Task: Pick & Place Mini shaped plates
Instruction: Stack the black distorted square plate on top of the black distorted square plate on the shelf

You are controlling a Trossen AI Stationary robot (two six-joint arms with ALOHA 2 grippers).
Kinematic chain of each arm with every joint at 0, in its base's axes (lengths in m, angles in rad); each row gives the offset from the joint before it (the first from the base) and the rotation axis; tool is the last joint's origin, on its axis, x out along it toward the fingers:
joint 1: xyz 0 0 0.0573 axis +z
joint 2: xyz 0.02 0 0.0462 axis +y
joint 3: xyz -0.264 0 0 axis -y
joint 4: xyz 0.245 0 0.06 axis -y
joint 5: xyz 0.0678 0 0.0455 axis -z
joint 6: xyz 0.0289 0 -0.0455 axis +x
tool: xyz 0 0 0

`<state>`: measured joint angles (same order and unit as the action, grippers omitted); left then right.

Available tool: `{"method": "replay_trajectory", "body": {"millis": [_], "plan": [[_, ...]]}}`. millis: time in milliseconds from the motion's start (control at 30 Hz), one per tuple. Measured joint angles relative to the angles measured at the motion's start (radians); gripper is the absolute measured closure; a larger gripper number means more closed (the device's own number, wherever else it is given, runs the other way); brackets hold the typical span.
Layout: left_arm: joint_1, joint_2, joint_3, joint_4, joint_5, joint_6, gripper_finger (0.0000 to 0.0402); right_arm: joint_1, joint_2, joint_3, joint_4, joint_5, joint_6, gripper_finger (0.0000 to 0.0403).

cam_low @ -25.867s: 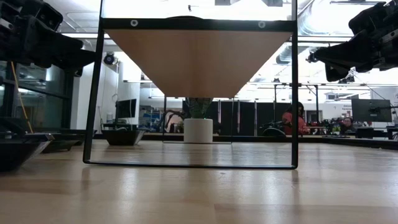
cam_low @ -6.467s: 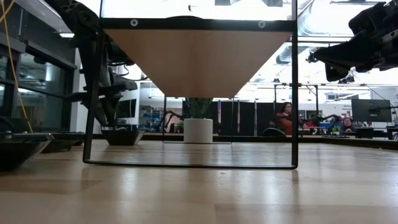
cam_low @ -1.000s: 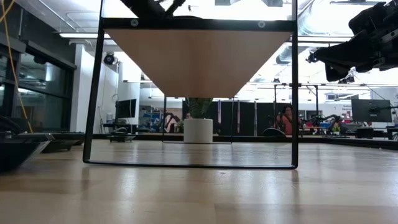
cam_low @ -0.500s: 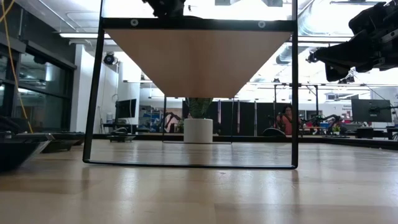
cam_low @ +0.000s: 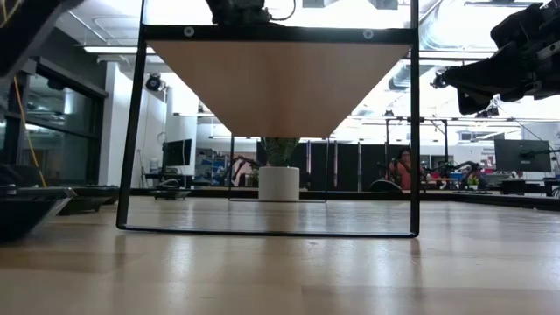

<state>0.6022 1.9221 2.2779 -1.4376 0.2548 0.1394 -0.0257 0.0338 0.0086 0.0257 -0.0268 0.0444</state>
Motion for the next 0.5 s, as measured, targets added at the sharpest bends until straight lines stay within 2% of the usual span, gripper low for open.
{"method": "replay_trajectory", "body": {"millis": [100, 233, 500], "plan": [[0.0, 0.057, 0.063, -0.037, 0.04, 0.049, 0.0401, 0.0, 0.0, 0.0, 0.0, 0.0, 0.0, 0.0391], [-0.008, 0.081, 0.072, -0.025, 0.125, 0.112, 0.0401, 0.0, 0.0, 0.0, 0.0, 0.0, 0.0, 0.0391], [-0.038, 0.115, 0.071, 0.007, 0.124, 0.101, 0.0401, 0.0, 0.0, 0.0, 0.0, 0.0, 0.0, 0.0391]]}}
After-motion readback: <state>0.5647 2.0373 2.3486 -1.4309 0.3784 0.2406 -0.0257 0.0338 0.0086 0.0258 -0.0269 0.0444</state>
